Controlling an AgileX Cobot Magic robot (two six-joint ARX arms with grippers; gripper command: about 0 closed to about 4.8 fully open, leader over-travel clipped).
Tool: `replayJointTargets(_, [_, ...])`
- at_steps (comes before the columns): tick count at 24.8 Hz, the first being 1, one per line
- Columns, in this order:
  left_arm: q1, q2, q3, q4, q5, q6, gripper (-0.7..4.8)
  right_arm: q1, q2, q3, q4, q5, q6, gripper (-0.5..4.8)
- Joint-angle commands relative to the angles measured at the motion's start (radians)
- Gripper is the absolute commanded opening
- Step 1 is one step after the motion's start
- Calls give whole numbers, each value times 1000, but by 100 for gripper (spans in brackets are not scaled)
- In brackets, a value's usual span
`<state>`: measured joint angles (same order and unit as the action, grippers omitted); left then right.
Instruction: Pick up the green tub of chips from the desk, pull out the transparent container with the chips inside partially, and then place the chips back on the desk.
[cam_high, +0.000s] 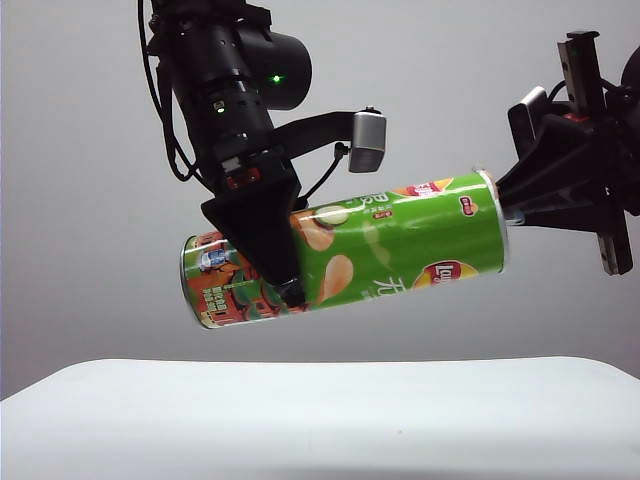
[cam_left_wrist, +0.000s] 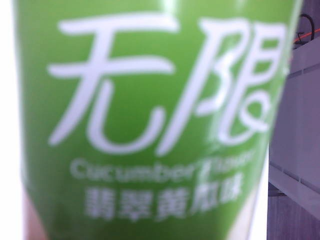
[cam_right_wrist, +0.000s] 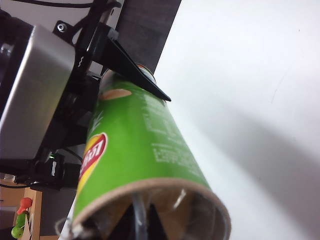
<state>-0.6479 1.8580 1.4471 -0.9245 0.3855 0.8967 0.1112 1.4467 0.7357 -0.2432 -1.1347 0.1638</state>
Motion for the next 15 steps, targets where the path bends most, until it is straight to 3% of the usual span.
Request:
replayJointTargets(1, [-6,-10,8,22,60,0,215,6,-3,3,11,-8,-7,-4])
replayJointTargets(6, [-6,-10,8,-5,61,1,274,5,-3,3,13,-8,-7,-3])
replayJointTargets(15, [-6,-10,8,-28,61,1,293,5,-3,3,14,-8,-7,-4])
